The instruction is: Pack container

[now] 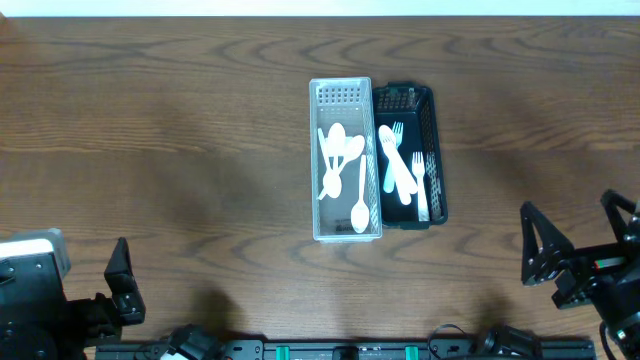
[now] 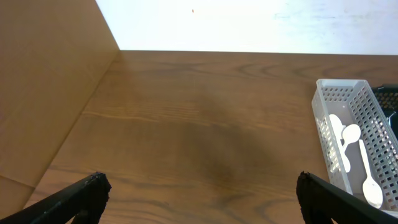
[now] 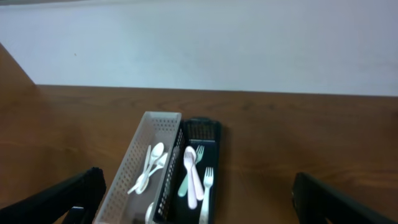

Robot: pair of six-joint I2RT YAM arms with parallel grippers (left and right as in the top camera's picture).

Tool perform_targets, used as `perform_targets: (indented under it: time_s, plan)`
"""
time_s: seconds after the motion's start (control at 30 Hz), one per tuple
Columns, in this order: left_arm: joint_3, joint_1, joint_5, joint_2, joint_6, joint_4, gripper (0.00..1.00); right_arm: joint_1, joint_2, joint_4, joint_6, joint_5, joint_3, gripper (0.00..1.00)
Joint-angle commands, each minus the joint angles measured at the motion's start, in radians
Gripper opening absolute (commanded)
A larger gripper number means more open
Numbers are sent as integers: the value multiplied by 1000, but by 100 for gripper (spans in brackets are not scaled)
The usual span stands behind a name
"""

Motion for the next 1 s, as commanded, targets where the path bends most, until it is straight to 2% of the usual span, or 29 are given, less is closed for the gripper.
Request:
perform_targets:
  time_s: [0.0, 0.33, 0.7, 0.8, 0.97]
  plan:
    - [4, 3, -15, 2, 5, -3, 98, -8, 0, -19, -8, -8, 2, 99]
    - [4, 3, -15, 2, 6, -3, 98, -8, 0, -31, -11, 0, 2, 99]
    - [4, 3, -15, 2, 5, -3, 98, 34, -11, -51, -11, 298, -23, 99]
    - [4, 3, -15, 2, 6, -3, 98, 100, -62, -31, -11, 402, -69, 99]
    - [4, 3, -15, 2, 5, -3, 98, 193, -211, 11, -11, 415, -251, 99]
